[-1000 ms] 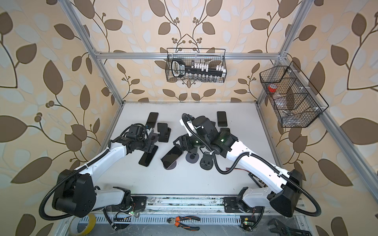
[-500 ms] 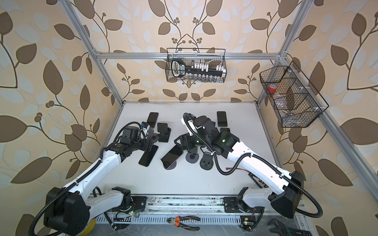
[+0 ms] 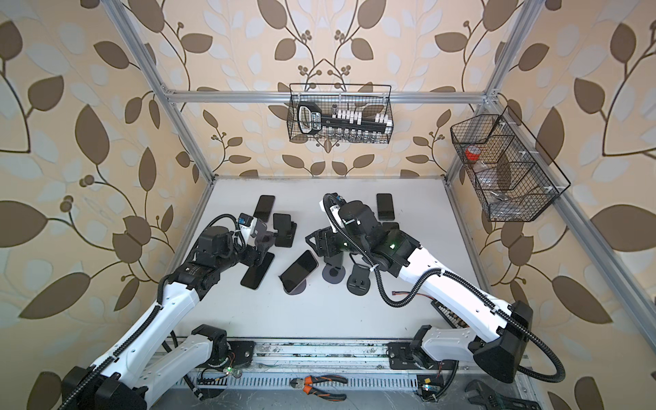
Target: Remove the phone from the phone stand
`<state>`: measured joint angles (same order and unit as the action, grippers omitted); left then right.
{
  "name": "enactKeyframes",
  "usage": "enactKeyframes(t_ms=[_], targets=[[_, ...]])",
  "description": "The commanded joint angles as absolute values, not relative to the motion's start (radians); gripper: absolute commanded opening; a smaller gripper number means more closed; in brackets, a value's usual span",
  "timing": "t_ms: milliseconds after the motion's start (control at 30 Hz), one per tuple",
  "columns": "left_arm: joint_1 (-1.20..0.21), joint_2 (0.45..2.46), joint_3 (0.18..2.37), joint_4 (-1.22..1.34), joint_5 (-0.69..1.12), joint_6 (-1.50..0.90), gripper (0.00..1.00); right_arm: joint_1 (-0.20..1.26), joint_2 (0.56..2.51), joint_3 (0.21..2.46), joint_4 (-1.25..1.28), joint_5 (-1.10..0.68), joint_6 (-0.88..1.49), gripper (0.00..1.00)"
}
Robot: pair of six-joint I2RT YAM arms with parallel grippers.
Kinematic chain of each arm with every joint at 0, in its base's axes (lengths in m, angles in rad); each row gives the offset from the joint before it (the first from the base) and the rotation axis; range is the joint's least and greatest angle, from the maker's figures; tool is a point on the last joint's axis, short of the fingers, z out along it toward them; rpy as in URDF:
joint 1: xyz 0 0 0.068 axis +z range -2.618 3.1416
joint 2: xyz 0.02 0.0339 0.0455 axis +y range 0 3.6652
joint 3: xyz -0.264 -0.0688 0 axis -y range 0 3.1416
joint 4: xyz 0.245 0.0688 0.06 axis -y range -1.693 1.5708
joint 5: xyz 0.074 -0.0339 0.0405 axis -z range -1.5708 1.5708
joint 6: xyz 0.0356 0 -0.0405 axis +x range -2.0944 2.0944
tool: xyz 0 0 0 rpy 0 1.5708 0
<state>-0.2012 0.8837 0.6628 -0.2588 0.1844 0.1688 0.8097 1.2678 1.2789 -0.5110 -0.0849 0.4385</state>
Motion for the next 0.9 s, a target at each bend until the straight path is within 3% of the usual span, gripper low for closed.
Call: enactKeyframes(t_ms=[0, 300, 867], targets=[[-0.196, 0.867, 0.703, -0.237, 0.259, 0.195, 0.83, 0.814, 1.232, 1.294, -0.502, -0.046, 0.448, 0.75], [-0.217, 0.863, 0.82, -0.329, 0.36, 0.128, 0.81, 0.814, 1.135, 1.237, -0.495, 0.013, 0.46, 0.77], [-0.447, 0.855, 0.923, -0.38, 0.225, 0.101, 0.8, 0.815, 1.048, 1.164, -0.495, 0.07, 0.473, 0.78]])
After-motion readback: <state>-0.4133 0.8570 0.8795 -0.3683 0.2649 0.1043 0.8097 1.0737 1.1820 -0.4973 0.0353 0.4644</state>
